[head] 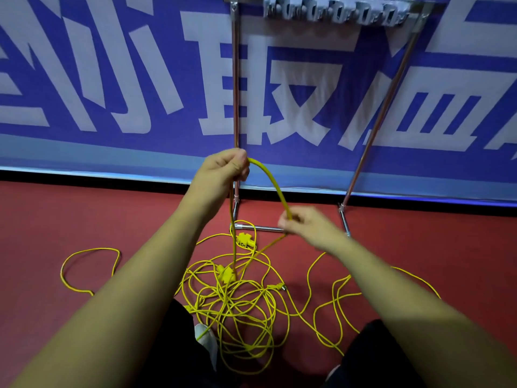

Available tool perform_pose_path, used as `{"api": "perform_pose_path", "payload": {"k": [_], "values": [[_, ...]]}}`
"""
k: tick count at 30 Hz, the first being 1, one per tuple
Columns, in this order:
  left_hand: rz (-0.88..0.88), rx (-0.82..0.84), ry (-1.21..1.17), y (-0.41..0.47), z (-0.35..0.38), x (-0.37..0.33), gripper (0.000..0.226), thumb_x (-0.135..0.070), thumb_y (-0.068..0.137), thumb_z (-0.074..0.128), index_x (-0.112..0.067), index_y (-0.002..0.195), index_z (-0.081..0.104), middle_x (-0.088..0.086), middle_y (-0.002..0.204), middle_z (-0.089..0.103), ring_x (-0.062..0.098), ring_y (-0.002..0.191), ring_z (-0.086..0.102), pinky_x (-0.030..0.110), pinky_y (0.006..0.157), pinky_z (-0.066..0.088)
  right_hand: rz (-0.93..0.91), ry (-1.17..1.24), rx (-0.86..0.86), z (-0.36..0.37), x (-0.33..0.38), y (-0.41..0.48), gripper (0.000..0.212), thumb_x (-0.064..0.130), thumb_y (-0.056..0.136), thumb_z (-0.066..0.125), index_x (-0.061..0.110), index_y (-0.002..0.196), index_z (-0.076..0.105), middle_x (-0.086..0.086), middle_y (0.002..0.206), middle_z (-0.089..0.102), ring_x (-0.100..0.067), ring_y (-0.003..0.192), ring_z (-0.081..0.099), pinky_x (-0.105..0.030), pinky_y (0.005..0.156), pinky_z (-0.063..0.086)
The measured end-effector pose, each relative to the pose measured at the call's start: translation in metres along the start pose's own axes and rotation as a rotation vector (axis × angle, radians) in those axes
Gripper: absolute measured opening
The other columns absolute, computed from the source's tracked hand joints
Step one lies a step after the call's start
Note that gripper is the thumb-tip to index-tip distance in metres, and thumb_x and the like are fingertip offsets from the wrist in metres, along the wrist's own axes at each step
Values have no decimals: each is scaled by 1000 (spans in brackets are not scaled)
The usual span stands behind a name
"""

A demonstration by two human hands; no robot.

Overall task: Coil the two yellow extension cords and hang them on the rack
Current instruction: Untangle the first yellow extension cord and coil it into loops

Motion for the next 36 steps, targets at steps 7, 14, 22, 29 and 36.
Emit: {"api": "perform_pose_path", "payload": {"k": [7, 14, 22, 29, 36], "values": [[-80, -159, -30, -7, -21, 21, 36, -34, 98, 46, -20, 66, 53, -3, 65, 50, 14, 66, 41, 27, 66, 35, 211, 39, 70, 47, -98, -20, 17, 8, 94, 60, 20, 83, 65, -2, 78, 68, -3, 75, 56, -31, 78, 42], [-85, -292, 495, -5, -45, 23, 33, -33, 99, 52, -26, 131, 55, -11, 135, 52, 4, 119, 47, 20, 101, 38, -65, 278, -189, -16, 36, 4, 17, 10, 94, 59, 22, 97, 72, -6, 62, 54, -16, 64, 51, -33, 70, 48], [-33, -15, 79, 1, -9, 2, 27, -31, 97, 47, -16, 74, 44, 8, 63, 36, 14, 51, 35, 23, 48, 32, -217, 214, -247, -56, 116, 14, 13, 21, 92, 64, 18, 81, 71, -6, 61, 45, -19, 57, 40, -30, 53, 36], [31, -199, -122, 8, -23, -15, 30, -25, 98, 45, -15, 70, 39, -6, 55, 29, 13, 51, 20, 24, 48, 18, 249, -226, 200, -1, -81, -18, 25, 12, 95, 59, 18, 71, 61, -10, 78, 68, -12, 72, 60, -33, 77, 49], [-210, -166, 286, 7, -30, 26, 21, -21, 100, 50, -8, 90, 64, -1, 64, 58, 12, 55, 53, 26, 60, 40, 312, 105, -227, -25, -107, -33, 18, 6, 97, 54, 7, 81, 62, -4, 54, 57, -18, 49, 60, -34, 64, 46]]}}
Point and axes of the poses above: each hand's wrist, its own y-axis towards the middle knuckle, its own z-axis out of the palm, x = y × z, the point moved 3 cm from there along y, towards the middle knuckle
